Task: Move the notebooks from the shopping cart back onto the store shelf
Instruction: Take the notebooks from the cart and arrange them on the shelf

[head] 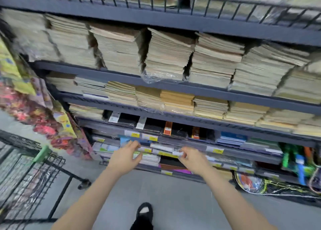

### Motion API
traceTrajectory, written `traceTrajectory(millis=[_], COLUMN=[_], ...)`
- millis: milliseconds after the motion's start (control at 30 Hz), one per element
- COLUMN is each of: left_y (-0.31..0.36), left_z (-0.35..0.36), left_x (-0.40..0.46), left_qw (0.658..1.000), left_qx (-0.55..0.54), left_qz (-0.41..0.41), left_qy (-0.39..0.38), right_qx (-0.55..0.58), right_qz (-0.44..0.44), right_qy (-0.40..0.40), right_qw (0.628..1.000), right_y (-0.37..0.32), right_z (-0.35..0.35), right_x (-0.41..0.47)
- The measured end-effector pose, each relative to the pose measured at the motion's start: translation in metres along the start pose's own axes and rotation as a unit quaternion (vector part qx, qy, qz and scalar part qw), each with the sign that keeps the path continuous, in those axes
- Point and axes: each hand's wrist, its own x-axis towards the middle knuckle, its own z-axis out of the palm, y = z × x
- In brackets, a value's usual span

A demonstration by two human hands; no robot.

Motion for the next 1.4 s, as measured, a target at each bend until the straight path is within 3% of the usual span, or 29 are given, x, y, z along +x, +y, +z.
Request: traceTrajectory(millis=[100, 333, 467, 733, 1033, 1167, 1400], left_y=[0.005, -0.018, -0.043, -0.171, -0.321, -0.368, -0.431], left_z=[-0.024, -0.058, -0.077, -0.129, -0.172, -0.181, -0.198], left_x=[-0.016, -0.058, -0.098, -0.232, -0.386, -0.416, -0.401], left_qw=[0.999, 0.995, 0.996, 0.995, 0.981, 0.967, 0.963], left_qx=[-0.017, -0.097, -0.085, -0.088, -0.079, -0.110, -0.129], left_qz=[-0.009, -0.013, -0.016, -0.041, -0.176, -0.223, -0.228], left_qy=[-0.041, 0.010, 0.035, 0.028, 0.027, 0.055, 0.069], right_qx=[0.008, 0.064, 0.057, 0.072, 0.149, 0.222, 0.229], right_qz=[0.003, -0.008, -0.025, -0.034, -0.048, -0.037, -0.039], right_qy=[-0.020, -0.043, -0.030, -0.016, -0.071, -0.092, -0.108], right_qw=[1.000, 0.997, 0.998, 0.997, 0.985, 0.970, 0.967], right_y=[-0.021, -0.073, -0.116, -0.235, -0.378, -0.425, -0.491], right_z=[-0.010, -0.009, 0.008, 0.115, 0.223, 0.244, 0.270], right_x=[-0.016, -0.043, -0.066, -0.119, -0.148, -0.141, -0.090])
